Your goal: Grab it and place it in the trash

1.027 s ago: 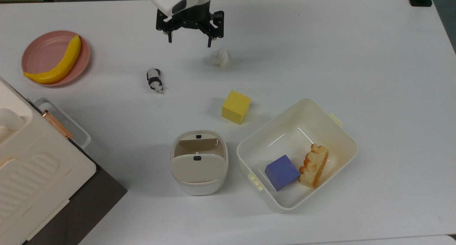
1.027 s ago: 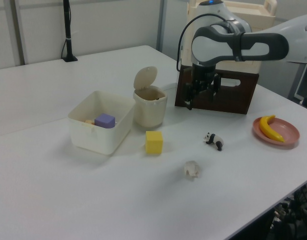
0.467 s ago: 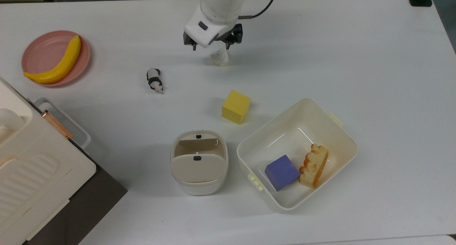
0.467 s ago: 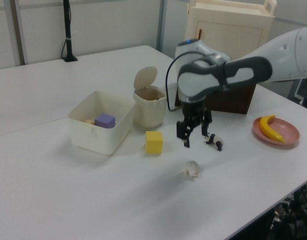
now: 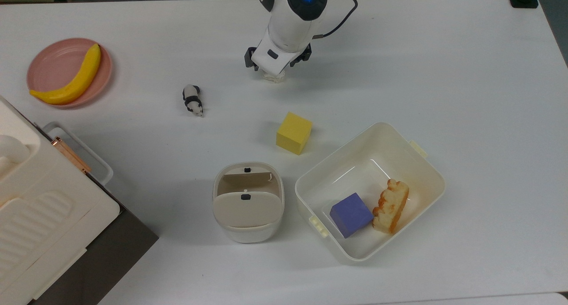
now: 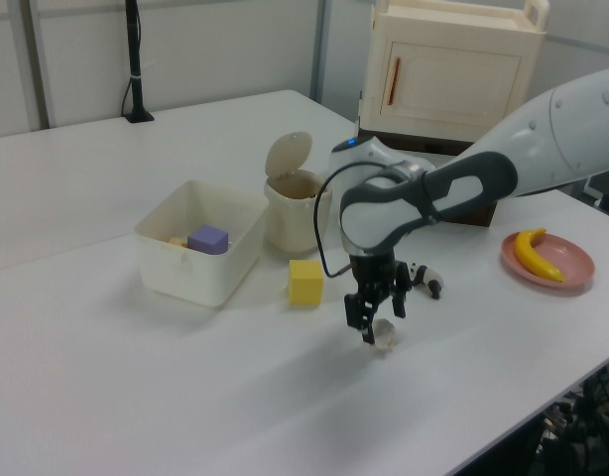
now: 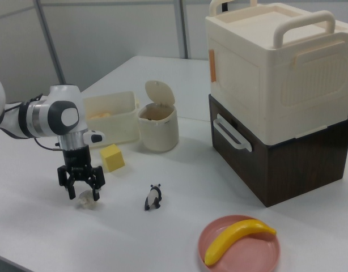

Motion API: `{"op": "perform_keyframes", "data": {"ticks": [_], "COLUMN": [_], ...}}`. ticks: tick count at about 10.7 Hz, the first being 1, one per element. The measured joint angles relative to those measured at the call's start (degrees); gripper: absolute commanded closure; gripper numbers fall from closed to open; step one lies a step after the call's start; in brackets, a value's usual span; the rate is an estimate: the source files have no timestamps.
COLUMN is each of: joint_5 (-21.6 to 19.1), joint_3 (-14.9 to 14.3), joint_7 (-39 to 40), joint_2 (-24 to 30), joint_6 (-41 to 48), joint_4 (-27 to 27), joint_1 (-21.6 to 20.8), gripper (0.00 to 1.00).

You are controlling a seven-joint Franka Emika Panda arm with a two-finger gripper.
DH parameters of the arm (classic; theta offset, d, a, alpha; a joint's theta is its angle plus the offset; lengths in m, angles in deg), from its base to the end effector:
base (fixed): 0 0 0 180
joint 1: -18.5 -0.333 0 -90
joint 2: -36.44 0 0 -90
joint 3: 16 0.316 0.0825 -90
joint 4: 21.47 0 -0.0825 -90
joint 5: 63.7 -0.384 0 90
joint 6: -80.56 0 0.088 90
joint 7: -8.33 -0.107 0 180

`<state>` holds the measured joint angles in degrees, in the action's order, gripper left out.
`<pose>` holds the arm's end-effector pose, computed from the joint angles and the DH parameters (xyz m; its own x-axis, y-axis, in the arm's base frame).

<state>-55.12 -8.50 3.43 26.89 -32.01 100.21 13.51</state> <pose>0.5163 0.1039 0.3114 0.9323 0.1836 -0.3116 0.2297 -0.9661 0.1179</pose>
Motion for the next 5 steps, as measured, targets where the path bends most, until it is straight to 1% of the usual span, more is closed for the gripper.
{"op": "perform_keyframes", "data": {"ticks": [1, 2, 4, 5], "joint_5": [0.14, 0.26, 0.27, 0.27], "joint_3": [0.00, -0.01, -0.03, -0.04], "joint_7": [0.08, 0.37, 2.28, 2.53], "joint_2": [-0.26, -0.34, 0.00, 0.46], "joint_6": [-0.88, -1.20, -1.28, -1.46], "joint_4": [0.94, 1.20, 0.98, 0.49], "joint_1": [-0.02, 0.04, 0.28, 0.30], "gripper": [0.67, 0.79, 0.95, 0.96]}}
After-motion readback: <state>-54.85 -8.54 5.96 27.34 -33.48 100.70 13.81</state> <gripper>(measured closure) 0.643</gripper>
